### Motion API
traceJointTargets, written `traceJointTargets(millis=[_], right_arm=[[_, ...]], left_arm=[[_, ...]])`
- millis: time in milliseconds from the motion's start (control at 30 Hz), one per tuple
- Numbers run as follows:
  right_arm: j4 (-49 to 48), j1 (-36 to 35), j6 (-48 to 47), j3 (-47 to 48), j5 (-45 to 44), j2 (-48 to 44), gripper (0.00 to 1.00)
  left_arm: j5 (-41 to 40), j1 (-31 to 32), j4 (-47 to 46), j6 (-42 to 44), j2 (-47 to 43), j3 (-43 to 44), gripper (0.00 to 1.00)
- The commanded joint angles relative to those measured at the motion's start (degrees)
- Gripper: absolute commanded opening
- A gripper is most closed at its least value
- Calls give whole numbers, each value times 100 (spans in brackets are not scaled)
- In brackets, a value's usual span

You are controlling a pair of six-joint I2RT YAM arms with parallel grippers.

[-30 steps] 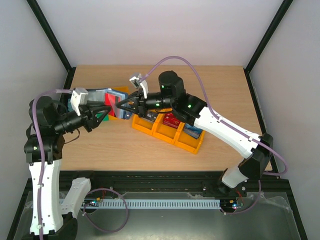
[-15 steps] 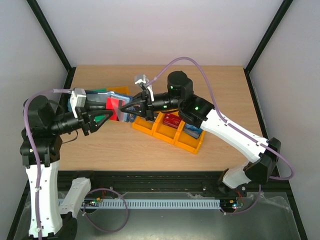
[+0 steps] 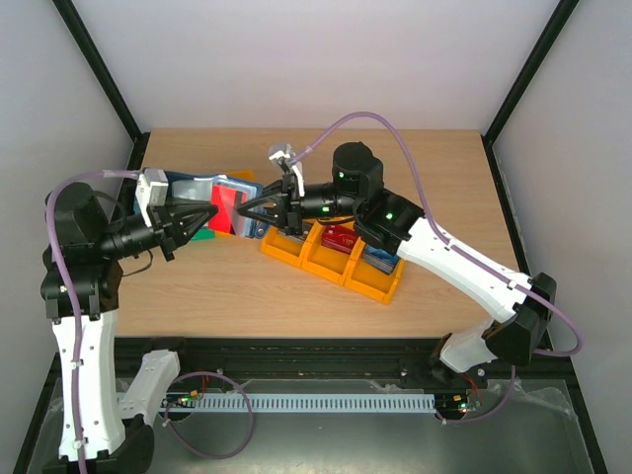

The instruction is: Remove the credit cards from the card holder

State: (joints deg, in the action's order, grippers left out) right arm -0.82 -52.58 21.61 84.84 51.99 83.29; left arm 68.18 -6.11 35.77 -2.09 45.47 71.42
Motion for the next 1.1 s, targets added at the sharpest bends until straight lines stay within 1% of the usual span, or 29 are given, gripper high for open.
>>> traceJointTargets(millis=[0, 133, 267, 400, 533, 667, 833, 1000, 1067], right_arm=[[-702, -279, 43, 238, 13, 137, 2], [-288, -226, -278, 267, -113, 51, 2], [69, -35, -533, 127, -266, -152, 1], [57, 276, -536, -192, -264, -409, 2], [230, 434, -641, -249, -188, -484, 2], [315, 590, -727, -316, -85, -542, 2], [242, 711, -673, -374, 226, -573, 2], [-207, 709, -270, -407, 585, -459, 2], [-453, 708, -114, -413, 746, -386, 2]], left_arm=[[938, 155, 289, 109, -4, 55, 2], [1039, 131, -71, -480, -29, 162, 2], [587, 30, -324, -838, -96, 206, 2], [19, 2, 3, -415, -126, 184, 2], [-231, -15, 49, -358, -127, 265, 2], [-288, -46, 198, -187, -103, 470, 2], [-345, -48, 295, -47, -104, 369, 2], [-139, -36, 355, 120, -165, 125, 2], [-145, -23, 196, 42, -200, -15, 2]])
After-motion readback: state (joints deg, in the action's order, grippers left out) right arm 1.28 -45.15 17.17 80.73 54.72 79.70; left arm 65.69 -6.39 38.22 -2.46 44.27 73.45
